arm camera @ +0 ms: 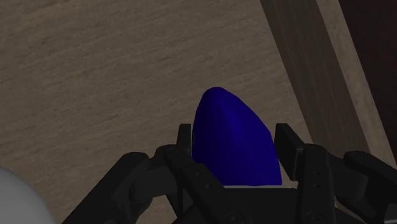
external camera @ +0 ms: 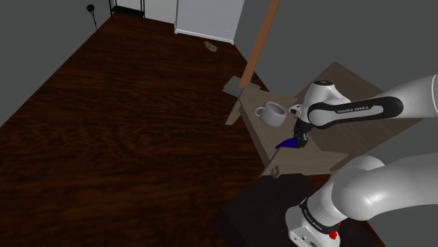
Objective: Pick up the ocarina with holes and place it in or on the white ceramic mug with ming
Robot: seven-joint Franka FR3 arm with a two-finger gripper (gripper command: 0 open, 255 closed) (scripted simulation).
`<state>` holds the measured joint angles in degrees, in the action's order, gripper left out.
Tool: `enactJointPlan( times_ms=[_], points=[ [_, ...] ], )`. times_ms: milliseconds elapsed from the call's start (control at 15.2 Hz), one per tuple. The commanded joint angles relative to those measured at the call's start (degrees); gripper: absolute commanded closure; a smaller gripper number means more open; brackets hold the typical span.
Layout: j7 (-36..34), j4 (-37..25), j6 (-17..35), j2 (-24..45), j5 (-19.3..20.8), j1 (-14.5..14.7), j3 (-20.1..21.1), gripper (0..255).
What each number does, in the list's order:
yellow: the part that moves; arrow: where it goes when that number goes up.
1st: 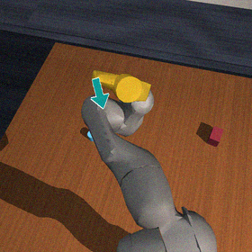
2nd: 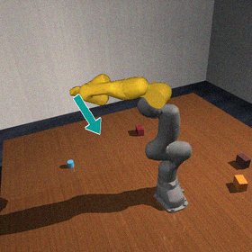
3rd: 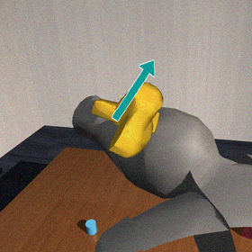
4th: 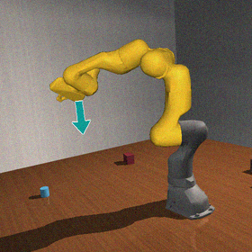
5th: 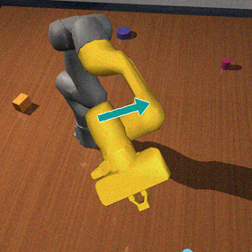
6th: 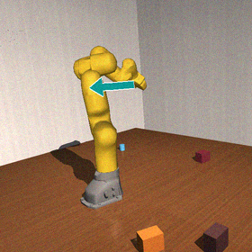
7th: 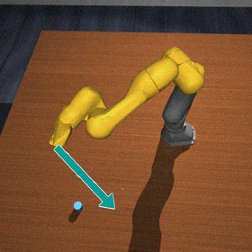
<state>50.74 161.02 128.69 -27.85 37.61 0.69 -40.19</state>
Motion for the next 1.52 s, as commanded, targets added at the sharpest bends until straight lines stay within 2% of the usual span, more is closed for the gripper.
enactJointPlan(
  times_ms=[0, 396, 1452],
  points=[
    [0.03, 0.15, -0.18, 0.08, -0.02, -0.03, -0.06, 255],
    [-0.23, 0.27, 0.18, 0.39, -0.09, 0.15, -0.03, 255],
    [2.27, -5.57, -16.65, -10.72, -4.33, -0.66, 6.35, 255]
  ],
)
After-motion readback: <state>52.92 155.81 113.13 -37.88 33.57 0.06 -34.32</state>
